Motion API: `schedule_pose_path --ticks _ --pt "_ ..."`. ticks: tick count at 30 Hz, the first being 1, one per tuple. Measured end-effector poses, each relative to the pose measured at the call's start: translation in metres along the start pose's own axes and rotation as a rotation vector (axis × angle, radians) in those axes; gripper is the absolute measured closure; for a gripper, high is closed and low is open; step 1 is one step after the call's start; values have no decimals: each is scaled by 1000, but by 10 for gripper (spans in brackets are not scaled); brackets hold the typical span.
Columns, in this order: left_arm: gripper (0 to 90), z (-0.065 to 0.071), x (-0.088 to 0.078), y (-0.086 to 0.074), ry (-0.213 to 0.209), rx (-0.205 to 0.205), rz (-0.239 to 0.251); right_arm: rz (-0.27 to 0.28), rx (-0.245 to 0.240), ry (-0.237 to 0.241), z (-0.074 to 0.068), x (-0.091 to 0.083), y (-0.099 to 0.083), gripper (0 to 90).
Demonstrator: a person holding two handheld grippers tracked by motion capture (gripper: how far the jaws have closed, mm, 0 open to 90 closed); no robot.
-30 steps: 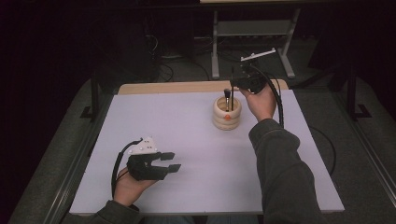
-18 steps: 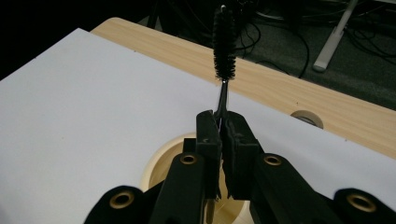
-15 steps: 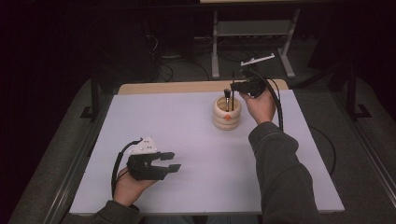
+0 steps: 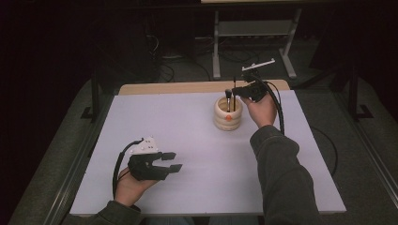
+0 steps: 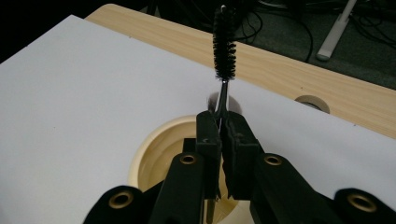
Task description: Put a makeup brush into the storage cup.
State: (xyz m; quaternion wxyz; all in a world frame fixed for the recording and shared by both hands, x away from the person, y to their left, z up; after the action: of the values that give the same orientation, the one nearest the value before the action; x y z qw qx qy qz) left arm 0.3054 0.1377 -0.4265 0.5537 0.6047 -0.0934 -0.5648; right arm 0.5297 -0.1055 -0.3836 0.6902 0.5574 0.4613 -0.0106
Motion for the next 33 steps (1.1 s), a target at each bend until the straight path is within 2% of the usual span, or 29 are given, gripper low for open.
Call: schedule_pose_path --ticks 9,17,28,31,33 --pt "490 0 0 0 1 -13 6 -2 -1 1 0 5 -4 844" --pt "486 -2 -1 -1 4 -13 2 -8 22 6 0 9 -12 841" --pt "479 -2 -1 -1 7 -16 1 -41 5 4 -1 12 -19 835" --pt "476 -2 -1 -1 9 -15 0 -46 2 -3 1 12 -21 778" --pt "473 -1 0 -1 7 -17 4 -39 -1 -10 1 11 -21 773"
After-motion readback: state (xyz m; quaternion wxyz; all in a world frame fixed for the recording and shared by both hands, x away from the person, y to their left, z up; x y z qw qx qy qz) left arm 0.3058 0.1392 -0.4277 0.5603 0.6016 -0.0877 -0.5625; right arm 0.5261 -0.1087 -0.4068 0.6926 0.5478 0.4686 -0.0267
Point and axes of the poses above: each handheld gripper's, and its own axes: x roughly forward along the jaws, y roughly out of its top, z roughly to its right, the point moved 9 cm from there along x, roughly forward along the jaws, and after that the axes turned 10 degrees about -x, right-handed, at the moved point
